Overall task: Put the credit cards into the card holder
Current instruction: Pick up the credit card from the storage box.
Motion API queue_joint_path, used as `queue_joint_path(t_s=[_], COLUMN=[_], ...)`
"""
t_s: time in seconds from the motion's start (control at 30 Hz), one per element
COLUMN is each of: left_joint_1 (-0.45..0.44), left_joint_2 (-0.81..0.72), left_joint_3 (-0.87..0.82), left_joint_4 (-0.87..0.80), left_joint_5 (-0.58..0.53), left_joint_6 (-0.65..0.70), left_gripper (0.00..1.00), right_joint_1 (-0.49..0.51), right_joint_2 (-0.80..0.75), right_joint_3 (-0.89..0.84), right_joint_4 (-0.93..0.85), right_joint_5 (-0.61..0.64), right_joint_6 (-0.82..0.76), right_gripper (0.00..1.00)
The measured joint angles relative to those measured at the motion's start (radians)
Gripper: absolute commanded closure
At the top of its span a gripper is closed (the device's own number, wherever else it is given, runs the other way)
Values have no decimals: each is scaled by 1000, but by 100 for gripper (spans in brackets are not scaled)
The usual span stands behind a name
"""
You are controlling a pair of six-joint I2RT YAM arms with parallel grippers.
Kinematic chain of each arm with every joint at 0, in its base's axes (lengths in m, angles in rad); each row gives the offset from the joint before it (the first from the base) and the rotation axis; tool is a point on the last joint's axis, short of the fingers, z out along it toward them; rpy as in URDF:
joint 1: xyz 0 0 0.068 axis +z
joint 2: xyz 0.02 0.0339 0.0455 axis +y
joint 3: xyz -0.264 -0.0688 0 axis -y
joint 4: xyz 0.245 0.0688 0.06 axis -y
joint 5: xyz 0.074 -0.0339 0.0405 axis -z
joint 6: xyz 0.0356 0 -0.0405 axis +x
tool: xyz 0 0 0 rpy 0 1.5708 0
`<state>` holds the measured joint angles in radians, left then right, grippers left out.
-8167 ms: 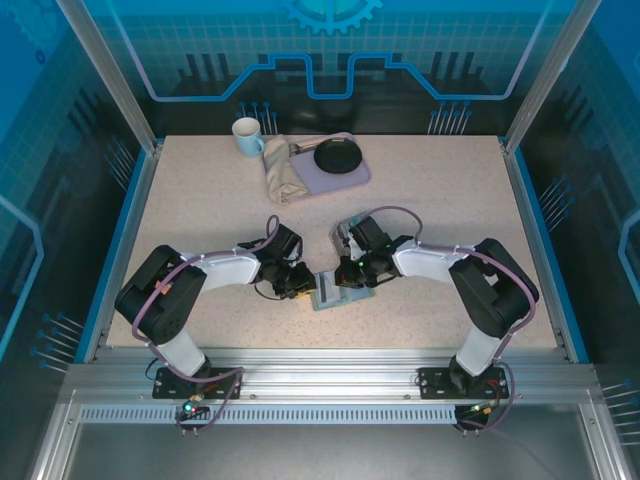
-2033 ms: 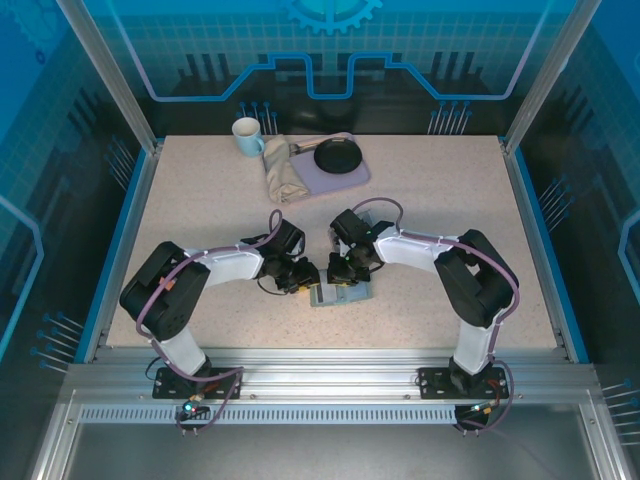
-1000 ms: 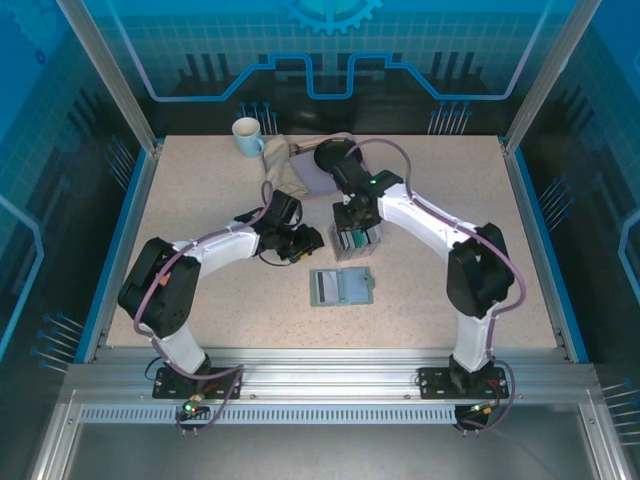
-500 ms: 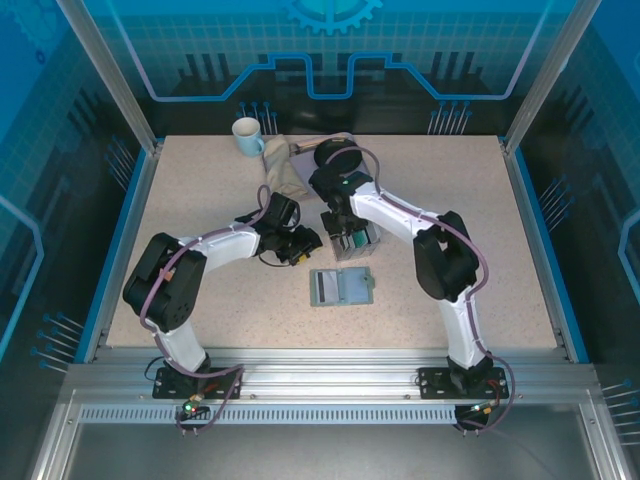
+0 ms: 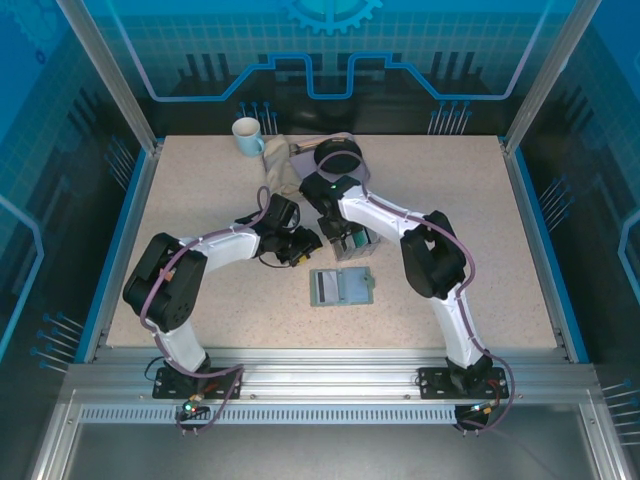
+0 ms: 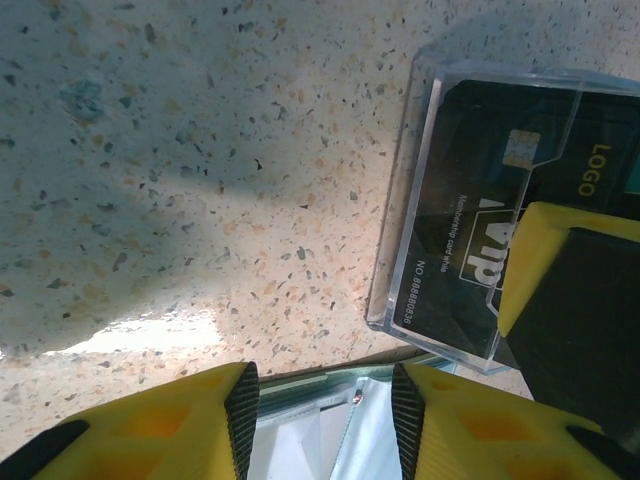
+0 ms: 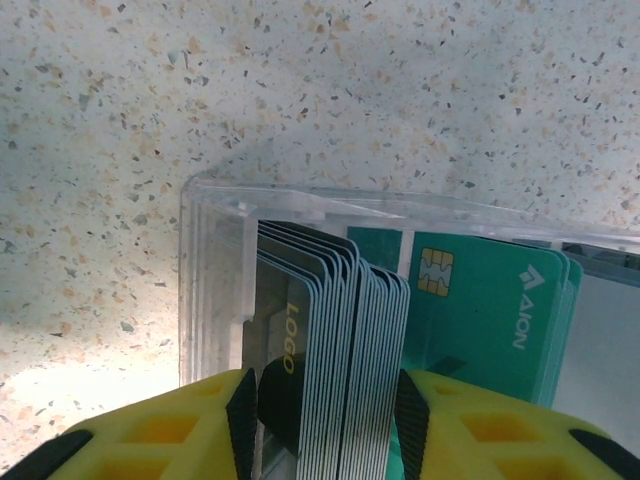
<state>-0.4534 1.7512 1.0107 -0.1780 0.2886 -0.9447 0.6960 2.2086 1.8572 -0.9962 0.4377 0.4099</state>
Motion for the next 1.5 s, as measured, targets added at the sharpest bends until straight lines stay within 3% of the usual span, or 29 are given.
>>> queue_joint_path(t_s=[0.4,1.17,1.5], left_joint_1=[0,0,0], left_joint_2=[0,0,0], left_joint_3=[0,-8,-9], left_joint_4=[3,3,3], left_joint_5=[0,0,0], left_joint_6=[0,-4,-8], left_gripper=[57,57,57], right_joint_1=[2,2,2], right_joint_2=[-19,-26,-48], right_joint_3=[0,0,-2], right_joint_4=[-29,-29,-33], right_joint_5=[66,79,79], right_joint_6=[-19,-37,-38], right_gripper=[59,91,96])
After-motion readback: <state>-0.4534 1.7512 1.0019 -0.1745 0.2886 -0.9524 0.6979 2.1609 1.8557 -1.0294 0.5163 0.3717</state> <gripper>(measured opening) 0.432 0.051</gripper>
